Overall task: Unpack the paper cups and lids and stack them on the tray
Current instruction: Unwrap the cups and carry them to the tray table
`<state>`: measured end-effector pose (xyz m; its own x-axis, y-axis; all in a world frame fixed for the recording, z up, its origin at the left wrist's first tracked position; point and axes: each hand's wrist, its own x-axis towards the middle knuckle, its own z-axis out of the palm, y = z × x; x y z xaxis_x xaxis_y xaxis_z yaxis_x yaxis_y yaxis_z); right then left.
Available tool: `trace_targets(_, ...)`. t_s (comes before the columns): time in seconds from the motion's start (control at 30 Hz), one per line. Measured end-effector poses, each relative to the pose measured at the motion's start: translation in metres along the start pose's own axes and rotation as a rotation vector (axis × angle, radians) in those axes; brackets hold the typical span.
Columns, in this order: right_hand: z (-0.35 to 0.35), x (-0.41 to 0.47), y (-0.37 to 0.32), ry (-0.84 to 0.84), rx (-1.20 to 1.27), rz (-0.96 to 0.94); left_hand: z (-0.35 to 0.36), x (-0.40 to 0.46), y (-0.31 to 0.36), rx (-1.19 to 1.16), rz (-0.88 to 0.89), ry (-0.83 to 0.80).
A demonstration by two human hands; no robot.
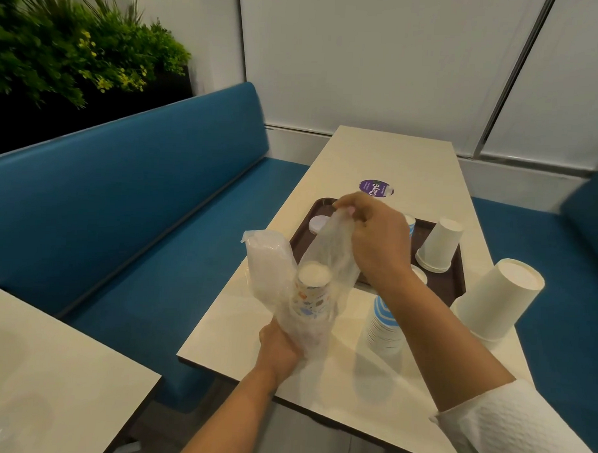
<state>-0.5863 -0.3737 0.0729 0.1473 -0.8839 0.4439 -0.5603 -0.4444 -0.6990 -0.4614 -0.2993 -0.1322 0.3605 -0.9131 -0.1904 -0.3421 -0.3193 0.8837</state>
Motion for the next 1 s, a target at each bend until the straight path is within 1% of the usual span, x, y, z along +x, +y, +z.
trace_targets(0.13, -0.004, 0.004, 0.001, 0.153, 0.121, -0.023, -0.001, -0.001, 0.006, -0.001, 0.064, -0.013)
trace_targets(0.3, -0.02, 0.016, -0.007, 0.377, 0.239, -0.172, 0.0, -0.001, 0.011, -0.016, 0.077, 0.006)
trace_targets(0.47, -0.046, 0.029, -0.03, 0.532, 0.337, -0.224, 0.004, 0.008, 0.015, -0.018, 0.085, 0.042)
trace_targets(0.63, -0.066, 0.028, -0.048, 0.664, 0.392, -0.337, 0.012, 0.018, 0.026, 0.036, 0.086, 0.102)
trace_targets(0.77, -0.073, 0.023, -0.058, 0.668, 0.438, -0.401, 0.018, 0.029, 0.032, 0.195, 0.085, 0.13)
trace_targets(0.87, -0.073, 0.016, -0.062, 0.63, 0.433, -0.423, 0.017, 0.03, 0.032, 0.232, 0.045, 0.114)
trace_targets(0.93, -0.07, 0.013, -0.066, 0.544, 0.482, -0.409, 0.013, 0.027, 0.029, 0.296, 0.027, 0.053)
trace_targets(1.0, -0.065, 0.008, -0.073, 0.397, 0.583, -0.399, 0.003, 0.02, 0.023, 0.318, 0.021, -0.036)
